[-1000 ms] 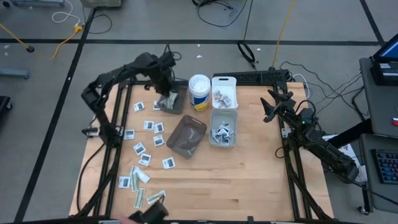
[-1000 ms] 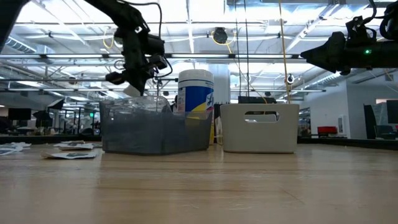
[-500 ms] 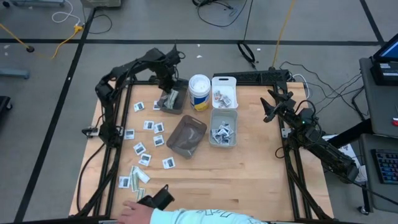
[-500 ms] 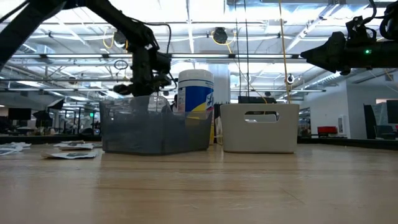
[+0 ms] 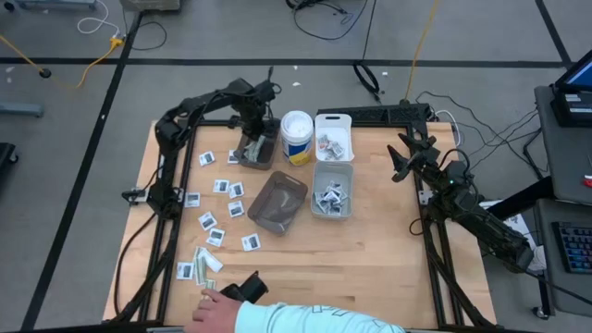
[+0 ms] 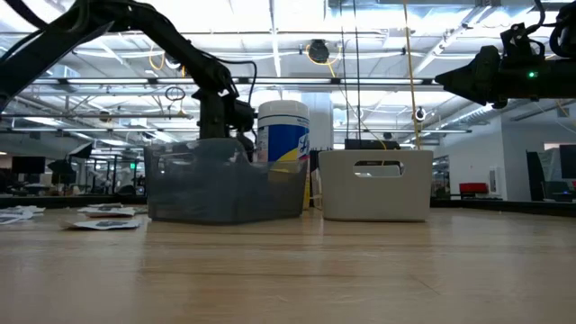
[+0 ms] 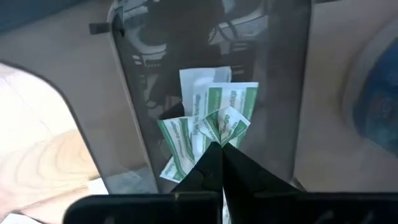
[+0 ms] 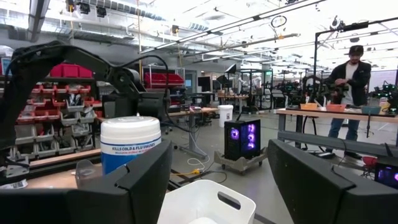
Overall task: Pick & Place First Aid Supplies
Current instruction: Put the bandage pack into the top black bin
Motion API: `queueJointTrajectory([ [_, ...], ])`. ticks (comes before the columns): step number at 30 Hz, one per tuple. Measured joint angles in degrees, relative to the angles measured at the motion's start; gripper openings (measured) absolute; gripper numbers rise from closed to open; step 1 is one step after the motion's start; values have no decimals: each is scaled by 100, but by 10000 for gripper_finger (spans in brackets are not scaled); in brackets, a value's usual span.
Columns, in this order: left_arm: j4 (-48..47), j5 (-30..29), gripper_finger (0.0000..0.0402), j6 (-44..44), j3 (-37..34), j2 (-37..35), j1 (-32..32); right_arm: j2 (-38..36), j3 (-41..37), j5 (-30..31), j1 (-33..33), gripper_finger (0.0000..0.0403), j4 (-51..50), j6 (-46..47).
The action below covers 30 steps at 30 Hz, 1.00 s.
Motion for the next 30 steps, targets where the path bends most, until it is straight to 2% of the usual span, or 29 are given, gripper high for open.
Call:
queueJointTrajectory([
  [3,-7,1,8,80,0,25,2,0,0,0,0,263,0,0],
  [6,-12,3,35,137,0,0,0,1,-1,-1,-1,263,0,0],
  [16,-28,54,195,100,0,-42,0,2,-1,0,-1,263,0,-1],
  [20,-28,278,240,81,0,-42,24,0,0,0,1,263,0,0],
  [26,-223,416,273,237,16,-42,91,1,-1,0,0,263,0,-1],
  [30,-800,456,280,828,140,-42,140,2,0,-2,1,263,0,0],
])
